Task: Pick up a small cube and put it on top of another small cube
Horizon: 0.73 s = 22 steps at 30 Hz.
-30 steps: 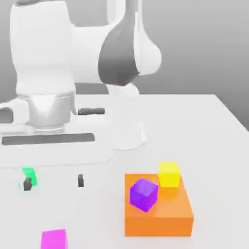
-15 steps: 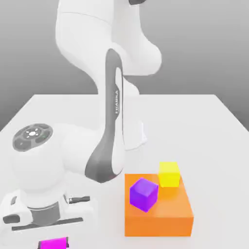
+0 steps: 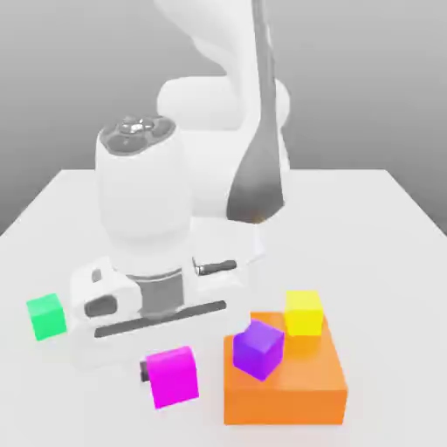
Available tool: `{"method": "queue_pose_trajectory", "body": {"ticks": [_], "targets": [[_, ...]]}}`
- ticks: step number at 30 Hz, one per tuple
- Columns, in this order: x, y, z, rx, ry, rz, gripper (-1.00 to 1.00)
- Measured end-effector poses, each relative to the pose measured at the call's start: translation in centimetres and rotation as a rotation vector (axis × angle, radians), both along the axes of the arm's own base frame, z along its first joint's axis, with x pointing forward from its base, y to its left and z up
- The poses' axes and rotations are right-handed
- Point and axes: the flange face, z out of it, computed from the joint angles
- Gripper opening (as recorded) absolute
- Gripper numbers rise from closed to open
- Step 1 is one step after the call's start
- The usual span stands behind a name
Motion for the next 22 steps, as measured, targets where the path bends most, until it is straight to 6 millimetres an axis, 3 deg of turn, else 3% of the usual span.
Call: {"method": "queue_pose_trajectory", "body": {"ticks": [3,12,14,18,19,22], "targets": [[-2.6,4.4,1.9,0.003,0.000,0.086,-1.00],[-12.3,12.8,5.5,-0.031,-0.007,0.301,-1.00],[-13.4,13.5,4.5,-0.040,-0.009,0.327,-1.00],[-13.8,13.7,0.3,-0.044,-0.010,0.335,-1.00],[-13.9,13.7,-0.5,-0.045,-0.010,0.335,1.00],[-13.9,13.7,-0.5,-0.045,-0.010,0.335,1.00]]}}
